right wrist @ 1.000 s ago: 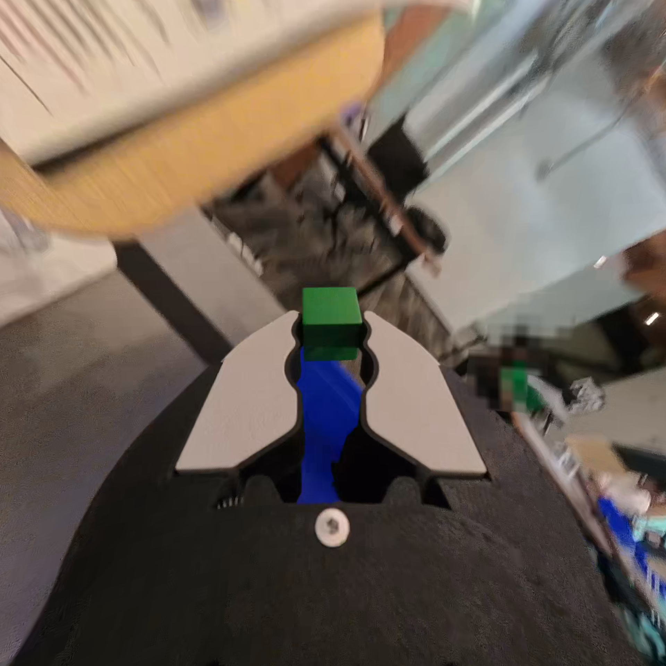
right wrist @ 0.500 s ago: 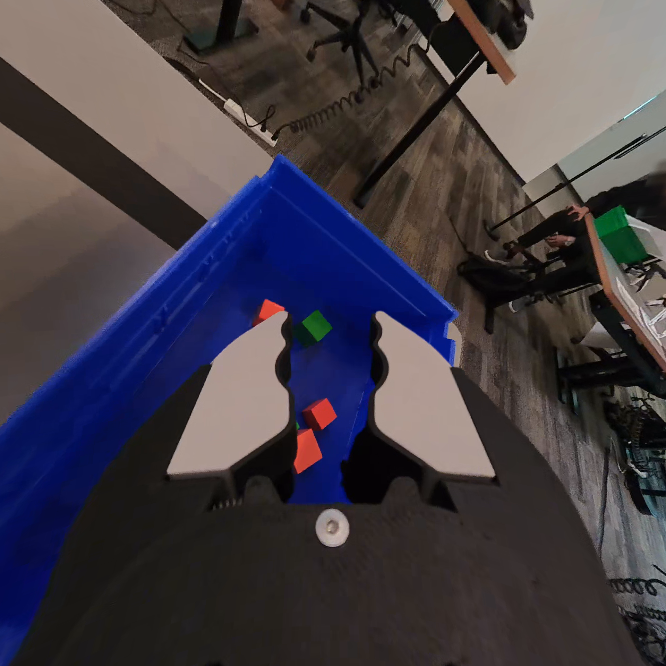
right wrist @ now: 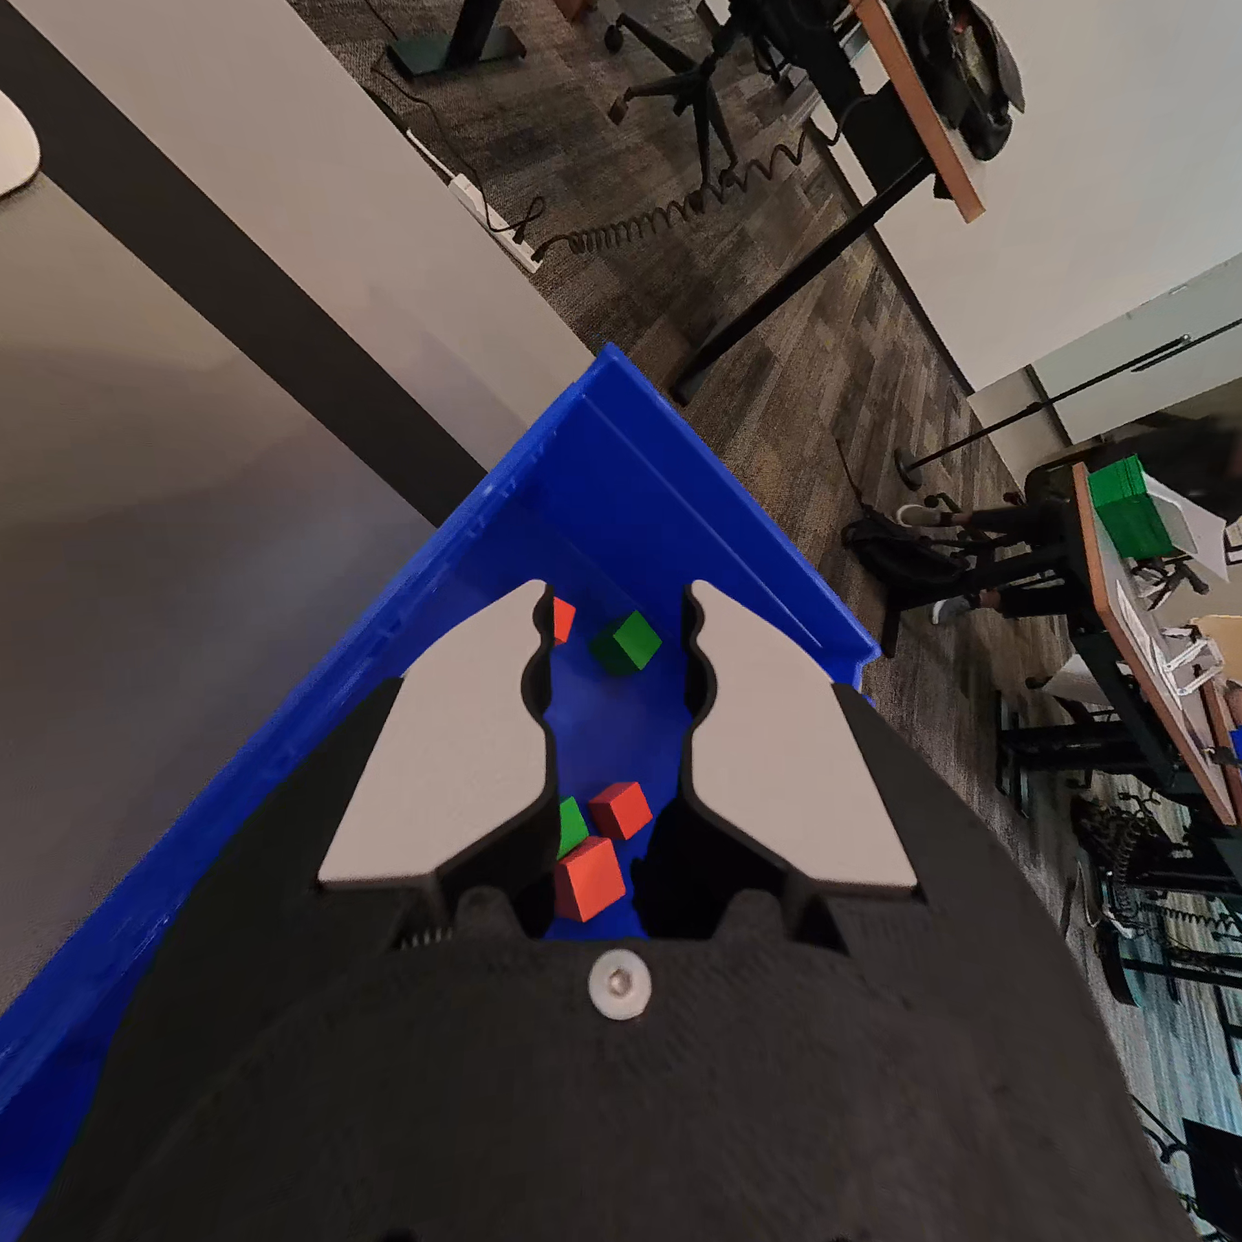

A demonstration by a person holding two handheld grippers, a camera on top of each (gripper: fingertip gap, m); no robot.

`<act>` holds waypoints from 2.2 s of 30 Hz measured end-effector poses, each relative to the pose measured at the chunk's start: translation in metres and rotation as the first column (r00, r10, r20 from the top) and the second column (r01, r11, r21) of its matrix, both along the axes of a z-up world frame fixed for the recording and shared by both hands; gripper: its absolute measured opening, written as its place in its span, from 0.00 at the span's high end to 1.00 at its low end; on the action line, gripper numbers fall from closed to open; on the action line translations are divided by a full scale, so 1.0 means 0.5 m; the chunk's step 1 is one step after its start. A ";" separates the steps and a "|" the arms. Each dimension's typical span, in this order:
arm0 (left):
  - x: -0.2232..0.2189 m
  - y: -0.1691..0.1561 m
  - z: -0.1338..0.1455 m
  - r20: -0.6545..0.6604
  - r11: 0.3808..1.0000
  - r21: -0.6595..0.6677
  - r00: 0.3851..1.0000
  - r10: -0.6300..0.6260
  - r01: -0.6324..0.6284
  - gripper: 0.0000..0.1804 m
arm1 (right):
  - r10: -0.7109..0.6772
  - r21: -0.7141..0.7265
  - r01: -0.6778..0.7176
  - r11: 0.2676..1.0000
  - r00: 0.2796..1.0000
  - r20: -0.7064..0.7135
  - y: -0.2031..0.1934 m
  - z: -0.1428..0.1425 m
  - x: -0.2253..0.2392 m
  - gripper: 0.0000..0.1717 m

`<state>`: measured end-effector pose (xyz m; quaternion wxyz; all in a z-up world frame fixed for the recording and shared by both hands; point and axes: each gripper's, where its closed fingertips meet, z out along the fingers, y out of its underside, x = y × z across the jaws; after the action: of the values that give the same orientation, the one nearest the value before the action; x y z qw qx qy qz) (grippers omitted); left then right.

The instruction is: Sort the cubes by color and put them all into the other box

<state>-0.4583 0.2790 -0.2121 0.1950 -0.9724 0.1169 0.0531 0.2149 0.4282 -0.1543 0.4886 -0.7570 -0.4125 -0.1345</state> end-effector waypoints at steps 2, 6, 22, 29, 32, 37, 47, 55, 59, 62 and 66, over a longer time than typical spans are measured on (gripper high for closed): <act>-0.015 0.000 -0.026 -0.010 0.999 -0.037 0.999 0.033 -0.033 0.71 | 0.004 -0.006 -0.004 1.000 1.000 0.002 0.001 -0.005 -0.003 0.79; -0.056 -0.023 -0.074 -0.101 0.980 -0.150 0.988 0.116 -0.131 0.68 | 0.013 -0.015 -0.013 1.000 1.000 0.007 0.000 -0.012 -0.011 0.79; -0.092 -0.028 -0.132 -0.200 0.952 -0.177 0.956 0.213 -0.249 0.68 | 0.033 -0.008 -0.033 0.999 0.999 0.019 -0.003 -0.010 -0.027 0.80; -0.025 -0.014 -0.094 -0.004 0.978 -0.143 0.988 0.154 -0.153 0.82 | 0.035 -0.012 -0.035 0.999 0.999 0.024 -0.003 -0.013 -0.029 0.81; -0.016 -0.018 -0.102 0.021 0.974 -0.175 0.989 0.150 -0.144 0.74 | 0.036 -0.014 -0.035 0.999 0.999 0.028 -0.003 -0.014 -0.029 0.81; -0.001 -0.021 -0.138 0.022 0.963 -0.241 0.991 0.132 -0.123 0.75 | 0.040 -0.015 -0.039 0.999 0.999 0.034 -0.004 -0.016 -0.034 0.81; 0.011 -0.016 -0.140 0.076 0.972 -0.229 0.995 0.068 -0.049 0.87 | 0.051 0.007 -0.051 0.999 0.998 0.037 -0.008 -0.002 -0.044 0.81; 0.066 0.016 0.016 0.167 0.998 0.053 0.985 -0.040 0.031 0.87 | 0.136 0.196 -0.137 0.971 0.991 0.019 -0.042 0.107 -0.099 0.81; 0.188 0.012 0.176 0.322 0.933 0.324 0.910 -0.262 0.154 0.87 | 0.287 0.419 -0.269 0.867 0.958 0.020 -0.116 0.226 -0.181 0.81; 0.305 -0.021 0.286 0.374 0.829 0.497 0.799 -0.471 0.256 0.87 | 0.454 0.552 -0.396 0.734 0.890 0.034 -0.210 0.295 -0.276 0.82; 0.490 -0.077 0.366 0.437 0.678 0.637 0.552 -0.710 0.368 0.87 | 0.653 0.610 -0.554 0.567 0.753 0.077 -0.343 0.301 -0.430 0.77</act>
<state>-0.2134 0.2404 -0.0291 0.4604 -0.7566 0.3273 -0.3293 0.0000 0.2565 -0.0036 0.7479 -0.3826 -0.5420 -0.0216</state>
